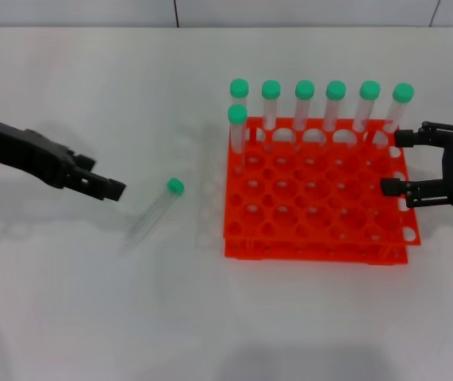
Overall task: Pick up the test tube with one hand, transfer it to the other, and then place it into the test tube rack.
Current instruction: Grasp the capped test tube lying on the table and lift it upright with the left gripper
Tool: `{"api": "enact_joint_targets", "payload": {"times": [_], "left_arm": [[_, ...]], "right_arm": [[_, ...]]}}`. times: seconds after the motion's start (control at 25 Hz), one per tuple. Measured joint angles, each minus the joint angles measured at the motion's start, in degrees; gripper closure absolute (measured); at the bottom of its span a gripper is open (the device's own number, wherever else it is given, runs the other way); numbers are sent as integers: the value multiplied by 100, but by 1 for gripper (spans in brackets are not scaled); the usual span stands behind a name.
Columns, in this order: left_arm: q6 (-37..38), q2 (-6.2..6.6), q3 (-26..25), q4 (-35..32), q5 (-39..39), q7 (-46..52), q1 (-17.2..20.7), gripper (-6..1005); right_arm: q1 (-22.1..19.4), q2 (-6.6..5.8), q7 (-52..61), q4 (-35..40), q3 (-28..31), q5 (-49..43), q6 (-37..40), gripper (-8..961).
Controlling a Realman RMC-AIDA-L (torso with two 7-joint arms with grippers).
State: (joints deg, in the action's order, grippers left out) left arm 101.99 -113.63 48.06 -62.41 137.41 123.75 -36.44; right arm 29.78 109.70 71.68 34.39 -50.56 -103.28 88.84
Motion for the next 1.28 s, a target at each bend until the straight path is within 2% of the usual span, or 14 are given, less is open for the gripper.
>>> {"api": "enact_joint_targets", "payload": {"times": [0.16,0.24,0.36,0.4,0.64,0.8,1.0,1.28], "left_arm": [[6,11,124,13,652,824,-251,141],[-16,3,363,28,902,1105,-326,142],[-160,-131,952,42,1288,1584,-468,145],[-160,-131,952,42,1288,1584,-468,145],[-534,-428,1607,230,1729,2097,-705,151],[-797,-536,1912,462,1753,2332,-842,154],[-1099,-547,2271,801,1755,2649,-963,159],[-1270,-561,2584,873,1736,2908,-981,165]], "right_arm": [[-25,75,-48,95,2,0,-54,68],[-36,106,-66,154,3,0,-99,68],[-51,129,-74,200,3,0,-136,68],[-51,129,-74,200,3,0,-136,68],[-25,131,-84,200,-32,0,-214,67],[-14,136,-85,200,-42,-7,-264,67],[-34,157,-91,200,-40,-22,-315,68],[-51,175,-143,198,-26,-24,-427,67]]}}
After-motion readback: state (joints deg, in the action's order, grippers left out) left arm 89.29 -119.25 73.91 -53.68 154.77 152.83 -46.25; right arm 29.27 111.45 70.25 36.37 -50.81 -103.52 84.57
